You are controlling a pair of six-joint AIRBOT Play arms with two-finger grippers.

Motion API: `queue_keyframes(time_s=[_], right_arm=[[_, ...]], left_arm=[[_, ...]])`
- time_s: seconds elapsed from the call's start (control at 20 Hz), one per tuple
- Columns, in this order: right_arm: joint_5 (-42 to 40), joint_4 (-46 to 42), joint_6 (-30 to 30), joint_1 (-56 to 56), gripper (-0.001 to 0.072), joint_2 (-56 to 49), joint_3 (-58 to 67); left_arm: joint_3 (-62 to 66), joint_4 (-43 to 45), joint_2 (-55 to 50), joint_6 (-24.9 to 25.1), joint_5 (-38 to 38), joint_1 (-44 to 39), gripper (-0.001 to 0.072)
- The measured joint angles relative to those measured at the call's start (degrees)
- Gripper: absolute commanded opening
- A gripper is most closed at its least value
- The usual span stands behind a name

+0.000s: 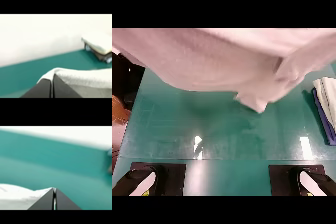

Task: Fold the shirts.

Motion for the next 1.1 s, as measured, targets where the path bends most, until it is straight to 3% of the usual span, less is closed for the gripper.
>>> queue_keyframes(time_s=[0.3,0.45,0.65,0.8,1.1], right_arm=[[-4.0,-4.3,0.0,-9.8,0.0010,8.6,-1.3],[-3.7,-3.0,0.0,-15.4,0.0010,7.9,1.1],[-1.0,6.1,0.2,-18.2,0.0010,-0.1,4.3],[1.2,10.3,1.5,-16.5,0.0010,-7.5,-0.9],[4.6,7.6,2.5,-5.9,0.0011,-25.7,-13.5]], left_arm=[[4.3,1.0,3.7,-3.2,2.6,0.0,0.0023],[3.7,1.1,4.4,-4.1,3.2,0.0,0.0023],[-5.4,4.9,2.7,-5.8,1.0,0.0,0.0024],[-15.5,6.4,-2.6,-6.6,-1.4,0.0,0.0024],[-30.3,6.9,-20.2,-6.4,-0.8,0.0,0.0026]])
